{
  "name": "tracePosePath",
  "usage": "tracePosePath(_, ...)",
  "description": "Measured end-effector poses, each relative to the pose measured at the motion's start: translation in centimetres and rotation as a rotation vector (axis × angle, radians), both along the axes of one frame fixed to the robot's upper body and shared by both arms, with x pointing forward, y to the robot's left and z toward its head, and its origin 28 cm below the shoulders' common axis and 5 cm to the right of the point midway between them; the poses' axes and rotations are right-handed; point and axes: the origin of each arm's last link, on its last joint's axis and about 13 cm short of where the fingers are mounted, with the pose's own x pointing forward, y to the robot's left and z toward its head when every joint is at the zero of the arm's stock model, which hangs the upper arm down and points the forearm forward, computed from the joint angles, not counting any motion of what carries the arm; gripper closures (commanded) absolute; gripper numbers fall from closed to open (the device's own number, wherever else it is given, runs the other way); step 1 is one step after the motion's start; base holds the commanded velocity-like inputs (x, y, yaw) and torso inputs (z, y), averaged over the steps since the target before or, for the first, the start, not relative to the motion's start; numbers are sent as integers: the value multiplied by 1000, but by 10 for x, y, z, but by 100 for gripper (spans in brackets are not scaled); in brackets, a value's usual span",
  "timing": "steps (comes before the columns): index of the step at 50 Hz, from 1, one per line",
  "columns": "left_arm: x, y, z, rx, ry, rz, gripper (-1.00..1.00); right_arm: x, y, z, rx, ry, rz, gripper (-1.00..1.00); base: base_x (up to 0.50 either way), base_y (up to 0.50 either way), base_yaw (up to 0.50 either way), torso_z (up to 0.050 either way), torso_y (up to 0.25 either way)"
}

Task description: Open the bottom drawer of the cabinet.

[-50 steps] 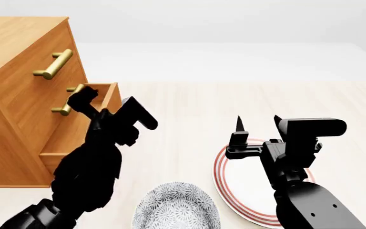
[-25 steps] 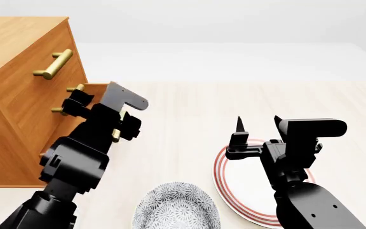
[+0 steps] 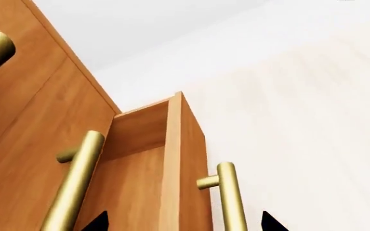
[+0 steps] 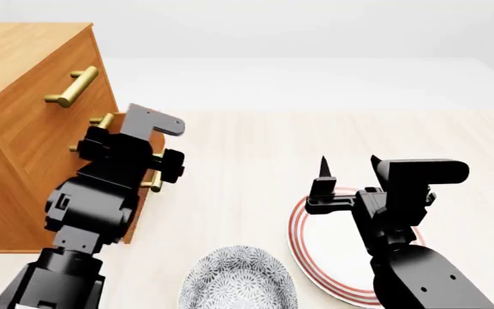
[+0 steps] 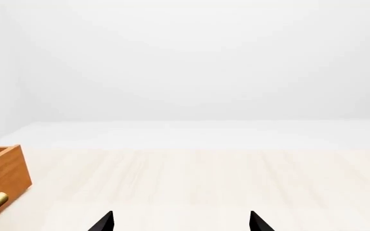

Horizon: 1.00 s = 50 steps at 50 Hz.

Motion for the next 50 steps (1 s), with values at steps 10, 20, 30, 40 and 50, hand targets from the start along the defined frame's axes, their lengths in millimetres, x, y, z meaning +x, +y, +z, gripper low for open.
tracePosePath(10,3,3,0,-78,38,15,-100,0,0,0,-1,0,0,-100,0,0,0,0,0)
tracePosePath(20,3,4,-2,-119,71,15,-100,0,0,-1,0,1,-1,-100,0,0,0,0,0)
tracePosePath(30,4,4,-4,-134,91,28,-100,0,0,-1,1,1,-3,-100,0,0,0,0,0)
tracePosePath(40,5,5,-6,-137,105,54,-100,0,0,-1,1,1,-3,-100,0,0,0,0,0)
tracePosePath(50,6,5,-7,-134,127,77,-100,0,0,0,2,-1,-1,-100,0,0,0,0,0)
